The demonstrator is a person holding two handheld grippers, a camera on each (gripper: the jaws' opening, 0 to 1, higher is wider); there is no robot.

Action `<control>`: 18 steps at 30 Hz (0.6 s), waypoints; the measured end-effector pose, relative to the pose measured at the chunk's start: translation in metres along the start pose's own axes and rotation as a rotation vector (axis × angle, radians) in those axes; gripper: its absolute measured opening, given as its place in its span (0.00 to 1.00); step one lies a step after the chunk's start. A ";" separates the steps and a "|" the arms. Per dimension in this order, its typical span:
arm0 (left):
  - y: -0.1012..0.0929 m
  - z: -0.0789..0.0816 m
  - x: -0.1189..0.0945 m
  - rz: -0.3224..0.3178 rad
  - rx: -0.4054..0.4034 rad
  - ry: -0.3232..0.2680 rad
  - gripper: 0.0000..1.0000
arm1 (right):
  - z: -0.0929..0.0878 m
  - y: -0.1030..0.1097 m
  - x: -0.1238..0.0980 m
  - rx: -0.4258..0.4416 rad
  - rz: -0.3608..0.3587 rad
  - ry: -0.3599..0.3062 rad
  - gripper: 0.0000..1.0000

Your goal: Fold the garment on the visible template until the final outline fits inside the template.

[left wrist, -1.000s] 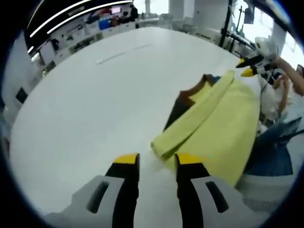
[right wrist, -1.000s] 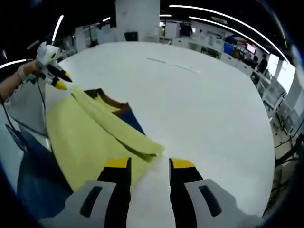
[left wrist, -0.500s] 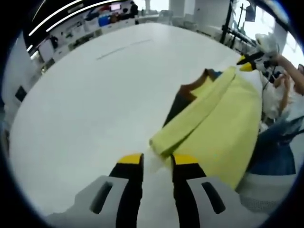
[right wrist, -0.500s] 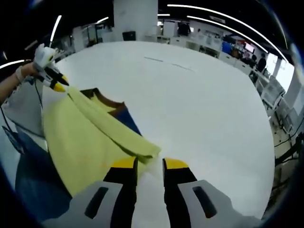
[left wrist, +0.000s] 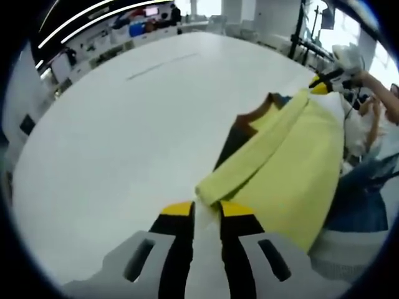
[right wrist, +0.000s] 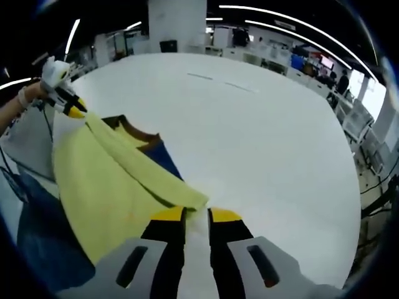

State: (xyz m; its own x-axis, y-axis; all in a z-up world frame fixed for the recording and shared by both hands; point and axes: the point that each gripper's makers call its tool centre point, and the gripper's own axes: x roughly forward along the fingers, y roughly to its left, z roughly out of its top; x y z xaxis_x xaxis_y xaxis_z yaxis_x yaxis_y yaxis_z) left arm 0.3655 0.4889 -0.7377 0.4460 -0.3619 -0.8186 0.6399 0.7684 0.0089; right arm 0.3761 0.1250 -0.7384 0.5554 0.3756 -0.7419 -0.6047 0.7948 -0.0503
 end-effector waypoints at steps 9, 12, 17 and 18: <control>0.000 0.002 0.000 -0.003 0.017 0.004 0.06 | -0.002 0.002 0.002 -0.004 0.009 0.007 0.07; -0.001 0.001 0.001 -0.007 0.023 0.012 0.03 | -0.001 0.002 0.003 -0.008 0.010 0.010 0.06; 0.001 -0.002 0.002 -0.002 0.041 0.034 0.00 | 0.000 0.001 0.004 -0.015 0.008 0.012 0.04; 0.001 -0.001 0.002 -0.004 0.034 0.031 0.00 | -0.001 0.001 0.004 -0.017 0.007 0.015 0.04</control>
State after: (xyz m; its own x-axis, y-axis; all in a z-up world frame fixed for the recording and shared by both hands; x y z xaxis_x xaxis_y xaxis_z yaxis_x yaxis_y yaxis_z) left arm 0.3665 0.4899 -0.7398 0.4242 -0.3481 -0.8360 0.6626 0.7485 0.0245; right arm 0.3773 0.1271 -0.7419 0.5425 0.3741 -0.7522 -0.6186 0.7837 -0.0563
